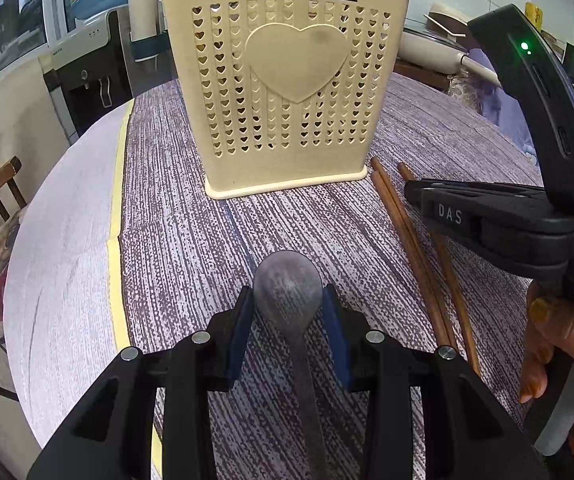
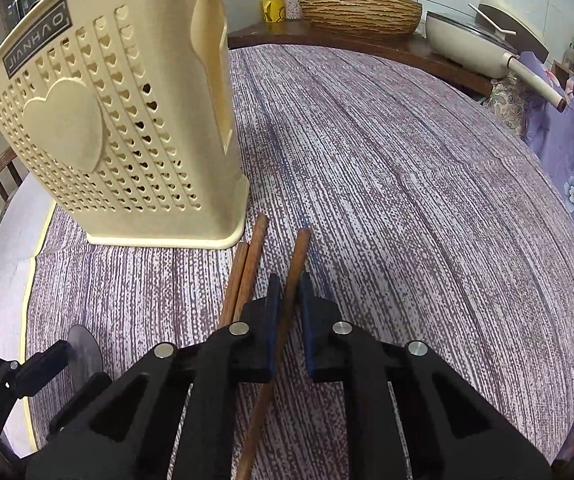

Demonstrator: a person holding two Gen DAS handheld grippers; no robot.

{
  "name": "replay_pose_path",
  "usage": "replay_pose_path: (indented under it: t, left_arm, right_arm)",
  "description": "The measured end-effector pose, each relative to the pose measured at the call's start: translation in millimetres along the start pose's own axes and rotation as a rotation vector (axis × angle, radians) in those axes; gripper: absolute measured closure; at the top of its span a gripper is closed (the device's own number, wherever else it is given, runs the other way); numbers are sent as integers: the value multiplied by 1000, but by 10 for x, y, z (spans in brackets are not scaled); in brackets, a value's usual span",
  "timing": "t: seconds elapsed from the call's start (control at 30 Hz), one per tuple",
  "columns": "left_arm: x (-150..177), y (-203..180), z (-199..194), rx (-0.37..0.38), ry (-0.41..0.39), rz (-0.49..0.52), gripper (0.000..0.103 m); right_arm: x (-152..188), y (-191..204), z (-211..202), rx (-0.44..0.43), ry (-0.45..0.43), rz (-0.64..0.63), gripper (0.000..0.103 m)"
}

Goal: Organize utensils
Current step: 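Lift the spoon and chopstick and lower both into the cream basket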

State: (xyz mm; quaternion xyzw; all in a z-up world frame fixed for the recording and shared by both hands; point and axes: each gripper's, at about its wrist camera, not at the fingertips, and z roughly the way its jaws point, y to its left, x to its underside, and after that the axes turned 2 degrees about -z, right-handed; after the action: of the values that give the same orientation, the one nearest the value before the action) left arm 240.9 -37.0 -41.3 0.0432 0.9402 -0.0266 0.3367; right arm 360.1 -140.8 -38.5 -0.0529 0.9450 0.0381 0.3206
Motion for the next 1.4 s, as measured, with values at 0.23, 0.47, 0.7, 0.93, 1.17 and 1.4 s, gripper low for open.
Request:
replay_pose_path:
  t: [0.23, 0.47, 0.7, 0.93, 1.17, 1.4]
  left_arm:
    - [-49, 13, -43, 22, -26, -11, 68]
    - [-110, 81, -160, 53, -66, -34, 68]
    - [-212, 99, -413, 73, -139, -48, 68]
    - [-305, 170, -696, 101, -216, -63, 68]
    - [-407, 255, -902, 136, -268, -91, 92]
    - [-402, 281, -783, 109, -241, -101, 92]
  right_arm:
    - [-62, -214, 19, -81, -1, 85, 95]
    - [-90, -382, -197, -167, -60, 132, 95]
    - [-53, -439, -619, -229, -164, 142, 95]
    - [-12, -511, -1222, -280, -306, 111, 95]
    - [37, -590, -1730, -305, -410, 80, 95]
    - [38, -647, -1736, -294, -417, 93, 95]
